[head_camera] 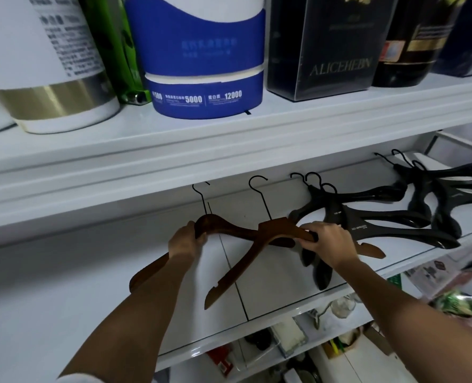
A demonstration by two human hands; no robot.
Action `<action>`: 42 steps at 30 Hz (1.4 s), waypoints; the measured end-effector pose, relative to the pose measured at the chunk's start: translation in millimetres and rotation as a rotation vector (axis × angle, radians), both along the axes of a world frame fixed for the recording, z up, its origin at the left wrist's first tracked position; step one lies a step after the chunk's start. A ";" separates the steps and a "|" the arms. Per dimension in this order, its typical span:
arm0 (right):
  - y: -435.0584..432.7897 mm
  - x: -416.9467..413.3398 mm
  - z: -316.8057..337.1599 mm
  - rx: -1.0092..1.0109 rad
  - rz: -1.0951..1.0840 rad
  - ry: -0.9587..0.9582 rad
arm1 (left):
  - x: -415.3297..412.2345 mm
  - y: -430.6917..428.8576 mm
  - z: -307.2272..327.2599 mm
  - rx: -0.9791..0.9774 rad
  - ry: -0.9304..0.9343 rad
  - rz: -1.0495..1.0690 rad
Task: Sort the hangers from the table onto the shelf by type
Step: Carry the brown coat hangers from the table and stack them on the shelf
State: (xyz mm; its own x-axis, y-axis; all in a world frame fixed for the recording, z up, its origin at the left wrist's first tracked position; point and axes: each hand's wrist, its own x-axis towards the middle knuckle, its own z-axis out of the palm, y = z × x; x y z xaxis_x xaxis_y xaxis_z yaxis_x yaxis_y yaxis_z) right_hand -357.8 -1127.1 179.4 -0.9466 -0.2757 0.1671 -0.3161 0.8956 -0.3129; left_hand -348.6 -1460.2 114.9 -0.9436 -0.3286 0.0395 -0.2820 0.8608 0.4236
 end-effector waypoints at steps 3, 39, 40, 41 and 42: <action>1.9 -2.8 -2.8 0.007 -0.004 -0.032 | -7.6 -1.4 -8.2 -0.142 -0.041 -0.031; -134.6 20.7 -47.4 -0.013 0.146 -0.144 | 44.3 -34.4 15.6 -0.070 -0.269 -0.094; -138.4 20.4 -48.9 -0.007 0.130 -0.150 | 48.3 -31.7 16.2 -0.145 -0.280 -0.112; -142.6 20.1 -50.7 0.004 0.110 -0.153 | 51.8 -29.0 16.7 -0.202 -0.298 -0.120; -145.9 19.4 -53.3 0.021 0.086 -0.149 | 54.6 -25.6 17.5 -0.238 -0.321 -0.122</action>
State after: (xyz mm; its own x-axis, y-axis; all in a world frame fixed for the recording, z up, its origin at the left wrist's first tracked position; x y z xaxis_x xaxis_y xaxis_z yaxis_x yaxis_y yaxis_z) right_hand -338.4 -1273.0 126.0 -0.9332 -0.3587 0.0199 -0.3434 0.8743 -0.3431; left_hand -294.0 -1485.8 132.5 -0.9519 -0.2309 -0.2016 -0.2573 0.9593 0.1161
